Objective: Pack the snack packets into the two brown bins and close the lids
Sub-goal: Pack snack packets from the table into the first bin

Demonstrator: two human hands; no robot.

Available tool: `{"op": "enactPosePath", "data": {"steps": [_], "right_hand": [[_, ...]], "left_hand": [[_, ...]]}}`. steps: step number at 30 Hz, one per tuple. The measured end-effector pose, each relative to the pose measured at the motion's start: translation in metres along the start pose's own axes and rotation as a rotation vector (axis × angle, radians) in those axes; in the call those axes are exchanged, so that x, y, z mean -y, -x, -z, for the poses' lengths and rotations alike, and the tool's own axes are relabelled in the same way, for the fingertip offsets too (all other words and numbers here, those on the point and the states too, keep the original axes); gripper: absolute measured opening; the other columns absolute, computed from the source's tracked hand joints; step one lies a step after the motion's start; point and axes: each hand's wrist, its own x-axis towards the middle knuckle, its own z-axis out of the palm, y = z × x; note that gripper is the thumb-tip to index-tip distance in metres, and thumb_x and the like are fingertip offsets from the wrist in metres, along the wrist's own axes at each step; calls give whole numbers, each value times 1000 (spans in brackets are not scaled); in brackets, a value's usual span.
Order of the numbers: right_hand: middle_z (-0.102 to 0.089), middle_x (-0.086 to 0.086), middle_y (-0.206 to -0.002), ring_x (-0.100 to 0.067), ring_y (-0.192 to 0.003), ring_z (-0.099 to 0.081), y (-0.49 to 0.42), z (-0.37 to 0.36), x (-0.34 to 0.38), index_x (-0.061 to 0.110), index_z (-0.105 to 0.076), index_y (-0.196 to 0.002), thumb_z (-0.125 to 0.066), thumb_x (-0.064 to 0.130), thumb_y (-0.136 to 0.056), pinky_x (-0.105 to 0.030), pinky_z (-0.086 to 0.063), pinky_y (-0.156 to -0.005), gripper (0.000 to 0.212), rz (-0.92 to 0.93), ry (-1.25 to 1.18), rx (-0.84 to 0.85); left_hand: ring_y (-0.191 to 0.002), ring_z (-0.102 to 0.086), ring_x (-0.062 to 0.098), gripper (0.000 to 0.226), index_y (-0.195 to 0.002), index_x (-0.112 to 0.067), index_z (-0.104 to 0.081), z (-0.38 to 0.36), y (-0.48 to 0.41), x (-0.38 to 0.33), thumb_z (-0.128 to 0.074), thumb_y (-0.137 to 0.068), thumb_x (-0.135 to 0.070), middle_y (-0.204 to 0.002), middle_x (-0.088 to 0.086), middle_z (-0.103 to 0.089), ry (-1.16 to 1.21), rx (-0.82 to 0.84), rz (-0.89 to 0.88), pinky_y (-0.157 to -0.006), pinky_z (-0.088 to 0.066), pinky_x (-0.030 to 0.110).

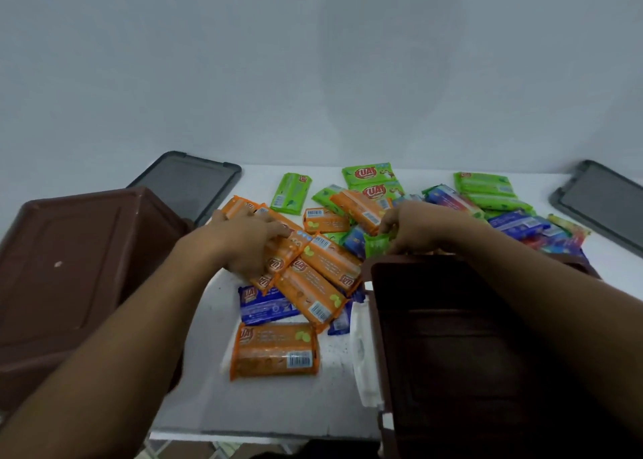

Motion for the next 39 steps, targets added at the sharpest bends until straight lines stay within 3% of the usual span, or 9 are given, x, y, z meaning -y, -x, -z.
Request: {"op": "enactPosePath", "data": {"steps": [4,9,13,16,20,29,31,33,39], "right_hand": [[-65,-3,-112,-19,-98,-58,-3,-3,-3,18,-67,-125,-75,22,-84,-29,-45,-84,42,25,-3,23],[-68,-1,-90,-19,-85,-63,-2,-1,-12,16,-71,-110,-77,18,-83,-29,-48,-73,28,59,-102,21],[-67,2,-81,-13,-63,-59,7,5,-25,19,-67,-109,-86,22,-75,-26,-46,-63,39,78,-272,-45],[-68,-6,-100,-9,-57,-64,12,10,-37,14,-64,-116,-88,14,-73,-30,-54,-66,49,111,-472,-75],[-64,-30,-110,-33,-86,-74,27,25,-51,6,-57,-101,-71,-10,-82,-45,-63,-74,28,173,-855,-21],[-62,-6,-101,-19,-85,-74,71,51,-97,19,-56,-97,-53,2,-95,-40,-62,-73,17,264,-1389,39],[-68,-4,-102,-19,-94,-73,84,48,-109,19,-58,-97,-62,23,-94,-37,-62,-72,7,297,-1414,59],[-70,-7,-104,-19,-99,-72,97,43,-120,15,-57,-100,-65,38,-86,-36,-61,-73,28,305,-1355,55],[-67,-18,-97,-27,-97,-71,137,28,-151,6,-59,-81,-80,14,-69,-37,-60,-80,26,376,-1205,128]], "left_hand": [[-139,-34,22,70,-142,-48,-41,1,-6,5,-76,-82,-36,-147,-11,-46,12,-62,5,-112,-18,61],[-130,-48,21,71,-137,-41,-50,7,1,-4,-81,-74,-46,-132,-12,-55,98,-129,-6,-110,-22,54],[-112,-57,18,69,-130,-37,-54,15,11,-16,-85,-69,-48,-123,-10,-56,280,-200,-66,-98,-47,44],[-98,-59,15,58,-117,-35,-56,24,19,-29,-84,-67,-46,-110,-10,-56,437,-282,-143,-85,-54,40],[-85,-64,11,50,-113,-29,-59,42,31,-53,-84,-70,-39,-102,-7,-65,552,-406,-183,-76,-56,40],[-87,-68,10,59,-117,-34,-58,68,64,-108,-78,-64,-50,-103,-10,-70,629,-492,-216,-78,-57,42],[-90,-68,8,60,-118,-36,-59,74,73,-124,-78,-63,-53,-105,-12,-70,609,-488,-227,-81,-57,42],[-92,-66,8,63,-118,-36,-60,79,80,-140,-78,-62,-57,-106,-13,-69,575,-474,-218,-83,-55,40],[-83,-59,5,51,-110,-34,-64,75,93,-185,-82,-69,-59,-96,-9,-66,376,-349,-247,-75,-50,36]]}}
